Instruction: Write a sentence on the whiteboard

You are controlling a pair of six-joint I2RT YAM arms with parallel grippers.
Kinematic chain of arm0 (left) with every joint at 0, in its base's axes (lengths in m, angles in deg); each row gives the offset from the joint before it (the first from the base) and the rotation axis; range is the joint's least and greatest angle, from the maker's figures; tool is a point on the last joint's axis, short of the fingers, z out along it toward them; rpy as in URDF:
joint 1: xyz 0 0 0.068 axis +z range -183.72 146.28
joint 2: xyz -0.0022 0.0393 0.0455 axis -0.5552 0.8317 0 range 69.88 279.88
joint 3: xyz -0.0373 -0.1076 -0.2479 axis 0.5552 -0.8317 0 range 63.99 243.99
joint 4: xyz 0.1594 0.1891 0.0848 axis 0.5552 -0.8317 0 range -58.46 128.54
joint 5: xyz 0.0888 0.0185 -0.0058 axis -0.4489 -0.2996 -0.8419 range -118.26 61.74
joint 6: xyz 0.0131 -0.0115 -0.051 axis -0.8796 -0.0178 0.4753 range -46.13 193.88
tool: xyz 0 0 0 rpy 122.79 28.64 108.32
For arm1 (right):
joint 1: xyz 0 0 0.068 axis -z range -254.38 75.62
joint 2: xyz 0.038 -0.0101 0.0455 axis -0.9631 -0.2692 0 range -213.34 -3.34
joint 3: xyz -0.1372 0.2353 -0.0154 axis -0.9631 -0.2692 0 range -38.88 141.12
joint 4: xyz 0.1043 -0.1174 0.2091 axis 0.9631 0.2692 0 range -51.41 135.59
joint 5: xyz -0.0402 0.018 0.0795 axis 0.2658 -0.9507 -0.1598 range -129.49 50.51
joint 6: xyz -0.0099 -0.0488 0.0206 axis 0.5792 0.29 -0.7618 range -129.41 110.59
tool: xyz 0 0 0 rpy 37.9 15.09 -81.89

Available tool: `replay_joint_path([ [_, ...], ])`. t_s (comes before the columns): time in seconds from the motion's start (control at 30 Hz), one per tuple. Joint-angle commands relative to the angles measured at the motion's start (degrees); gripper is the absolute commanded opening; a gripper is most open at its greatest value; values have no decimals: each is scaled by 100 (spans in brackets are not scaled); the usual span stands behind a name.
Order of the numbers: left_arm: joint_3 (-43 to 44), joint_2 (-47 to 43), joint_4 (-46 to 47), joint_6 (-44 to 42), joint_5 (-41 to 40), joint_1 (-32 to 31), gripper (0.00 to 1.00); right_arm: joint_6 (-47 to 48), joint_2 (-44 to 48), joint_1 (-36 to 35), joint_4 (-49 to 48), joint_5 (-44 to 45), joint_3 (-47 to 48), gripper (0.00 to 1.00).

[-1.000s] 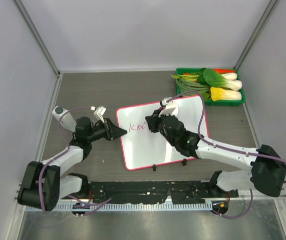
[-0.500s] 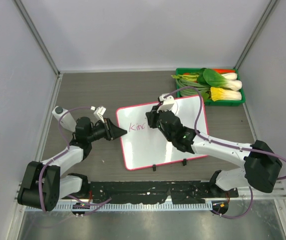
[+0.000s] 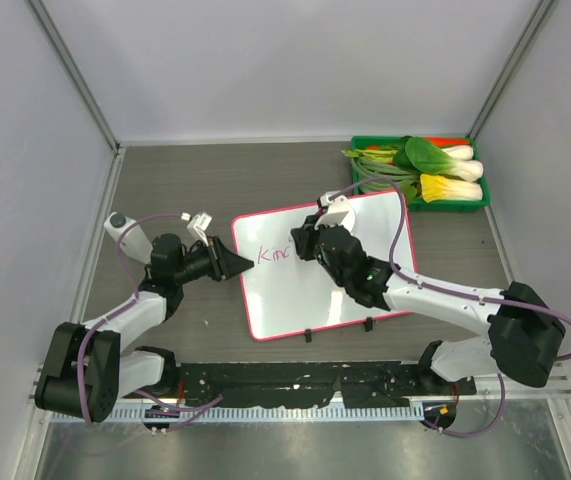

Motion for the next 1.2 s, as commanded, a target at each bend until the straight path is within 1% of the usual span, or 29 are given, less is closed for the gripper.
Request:
replay_joint_path([
  [0.0, -72, 21, -87, -377, 42, -126, 0, -150, 178, 21, 52, -20, -249, 1],
  [0.23, -63, 30, -87, -368, 42, -126, 0, -256, 284, 22, 52, -117, -443, 1],
  [1.17, -72, 39, -69, -368, 24, -135, 0, -344, 565, 30, 193, -433, -733, 1],
])
